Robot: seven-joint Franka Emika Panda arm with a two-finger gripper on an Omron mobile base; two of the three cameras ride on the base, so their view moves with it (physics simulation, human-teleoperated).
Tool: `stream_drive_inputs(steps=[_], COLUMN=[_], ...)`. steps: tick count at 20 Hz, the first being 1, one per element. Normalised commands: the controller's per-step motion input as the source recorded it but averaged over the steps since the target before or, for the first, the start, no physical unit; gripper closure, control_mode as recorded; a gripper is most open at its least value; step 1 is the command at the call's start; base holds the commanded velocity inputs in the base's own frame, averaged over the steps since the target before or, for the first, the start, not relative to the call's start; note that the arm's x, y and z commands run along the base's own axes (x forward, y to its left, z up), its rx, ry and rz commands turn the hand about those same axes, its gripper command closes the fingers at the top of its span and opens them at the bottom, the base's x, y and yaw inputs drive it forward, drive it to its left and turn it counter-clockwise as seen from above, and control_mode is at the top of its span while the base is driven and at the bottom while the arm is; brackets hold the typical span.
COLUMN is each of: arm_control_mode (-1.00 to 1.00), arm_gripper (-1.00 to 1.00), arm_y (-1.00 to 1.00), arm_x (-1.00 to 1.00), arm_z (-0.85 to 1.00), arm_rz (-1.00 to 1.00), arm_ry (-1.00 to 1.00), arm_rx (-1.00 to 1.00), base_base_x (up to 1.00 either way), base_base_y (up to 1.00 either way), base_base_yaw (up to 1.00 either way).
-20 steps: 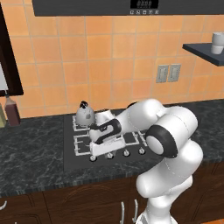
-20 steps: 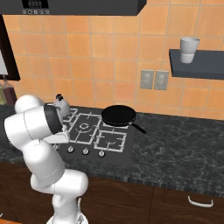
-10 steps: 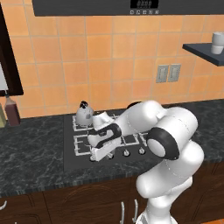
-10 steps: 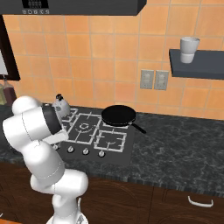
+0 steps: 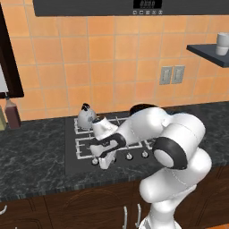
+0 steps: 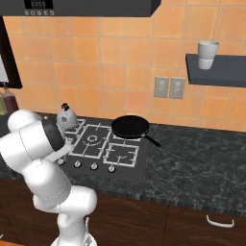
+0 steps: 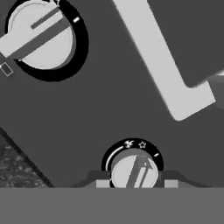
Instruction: Pick the kettle from the counter and place it on a stove burner. Then turn the burner on.
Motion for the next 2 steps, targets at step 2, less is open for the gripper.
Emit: stream_drive_inputs(steps=[2], arm_control_mode=[-1.00], arm_gripper=[1.00], arm_y=[-0.08], arm_x=[-0.12], arm_z=[0.00], arm_rz=[0.37], arm_ry=[-0.04], arm_rx=[0.00], base_base_x=[0.00], base_base_y=[0.00], base_base_yaw=[0.00])
